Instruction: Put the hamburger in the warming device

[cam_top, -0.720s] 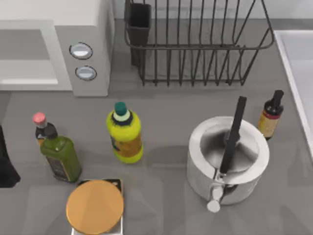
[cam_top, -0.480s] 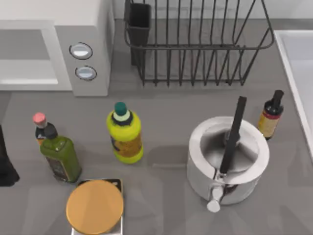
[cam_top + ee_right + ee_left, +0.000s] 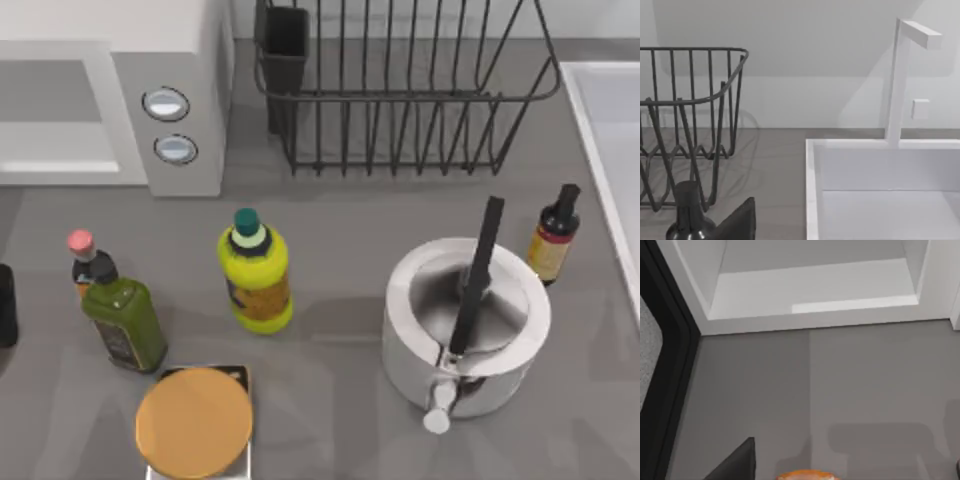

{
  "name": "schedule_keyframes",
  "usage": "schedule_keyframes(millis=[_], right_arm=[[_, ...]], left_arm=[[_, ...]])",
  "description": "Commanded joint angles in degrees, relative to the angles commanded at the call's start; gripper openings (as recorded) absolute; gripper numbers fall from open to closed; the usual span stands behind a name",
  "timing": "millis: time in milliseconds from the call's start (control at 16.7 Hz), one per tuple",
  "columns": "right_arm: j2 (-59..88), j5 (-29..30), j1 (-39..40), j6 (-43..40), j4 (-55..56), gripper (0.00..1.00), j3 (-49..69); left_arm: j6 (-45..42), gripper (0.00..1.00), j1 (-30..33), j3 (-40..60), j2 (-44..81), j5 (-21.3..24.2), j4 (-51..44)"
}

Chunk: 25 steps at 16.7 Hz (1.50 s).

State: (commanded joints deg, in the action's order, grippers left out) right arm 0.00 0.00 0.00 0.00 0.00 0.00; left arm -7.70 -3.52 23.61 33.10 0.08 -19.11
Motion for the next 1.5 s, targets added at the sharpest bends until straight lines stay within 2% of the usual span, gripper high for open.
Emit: schedule_keyframes(millis=[360,720,1020,1320,1500], right_arm=[[0.00,0.00,0.00,0.00,0.00,1.00,0.00],[0.00,0.00,0.00,0.00,0.00,1.00,0.00],[0.00,0.00,0.00,0.00,0.00,1.00,0.00],[0.00,0.00,0.00,0.00,0.00,1.00,0.00],[0.00,0.00,0.00,0.00,0.00,1.00,0.00]], left_arm=[[-7.44,1.00,-3.23,20.67,35.37,0.14,-18.61],[-13.02,1.00,-5.78,37.30,60.14,0.26,-32.41],[-14.97,1.00,-6.79,43.40,68.16,0.34,-36.82],[-14.89,1.00,-6.52,43.10,68.13,0.33,-36.51],[-14.85,1.00,-6.67,40.89,70.22,0.35,-32.44]])
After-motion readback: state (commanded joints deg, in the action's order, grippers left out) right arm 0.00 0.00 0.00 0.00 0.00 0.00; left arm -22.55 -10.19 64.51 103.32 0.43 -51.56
